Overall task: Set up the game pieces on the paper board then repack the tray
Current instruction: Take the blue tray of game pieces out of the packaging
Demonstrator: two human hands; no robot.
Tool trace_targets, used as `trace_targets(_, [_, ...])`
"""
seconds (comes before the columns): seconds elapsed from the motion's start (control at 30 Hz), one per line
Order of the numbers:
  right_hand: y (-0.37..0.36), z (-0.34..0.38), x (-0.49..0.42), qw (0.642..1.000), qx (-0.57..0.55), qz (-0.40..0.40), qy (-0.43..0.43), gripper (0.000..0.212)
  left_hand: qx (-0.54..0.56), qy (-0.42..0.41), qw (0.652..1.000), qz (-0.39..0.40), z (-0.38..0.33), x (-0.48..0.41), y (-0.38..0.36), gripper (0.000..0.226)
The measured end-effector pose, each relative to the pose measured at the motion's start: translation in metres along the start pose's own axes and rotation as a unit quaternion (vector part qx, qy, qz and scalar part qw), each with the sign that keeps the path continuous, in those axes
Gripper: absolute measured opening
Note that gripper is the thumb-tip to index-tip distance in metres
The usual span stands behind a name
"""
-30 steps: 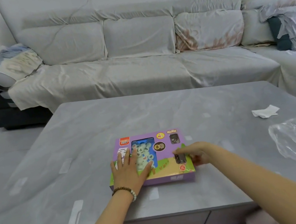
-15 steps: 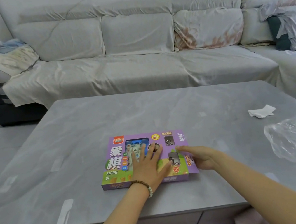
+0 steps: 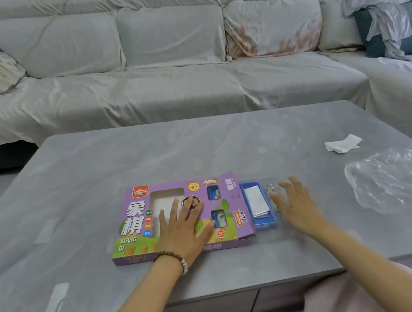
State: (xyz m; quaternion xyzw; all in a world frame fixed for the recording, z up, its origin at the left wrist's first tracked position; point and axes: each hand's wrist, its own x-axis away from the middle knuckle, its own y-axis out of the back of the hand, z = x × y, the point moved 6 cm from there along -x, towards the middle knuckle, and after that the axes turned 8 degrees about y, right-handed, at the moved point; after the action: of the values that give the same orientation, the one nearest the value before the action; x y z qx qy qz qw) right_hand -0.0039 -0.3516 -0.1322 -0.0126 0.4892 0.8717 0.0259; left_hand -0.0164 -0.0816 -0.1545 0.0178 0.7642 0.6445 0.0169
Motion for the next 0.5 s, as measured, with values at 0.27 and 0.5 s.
trace_targets(0.27, [-0.053,0.068,0.018,0.984,0.010,0.079,0.159,0.079,0.001,-0.002,1.000,-0.012,0.000,0.000,-0.001,0.100])
trace_targets(0.5, [-0.013,-0.013,0.014,0.984,0.107,0.062,0.132,0.077,0.027,-0.006,1.000,-0.003,0.000,0.000,0.000,0.108])
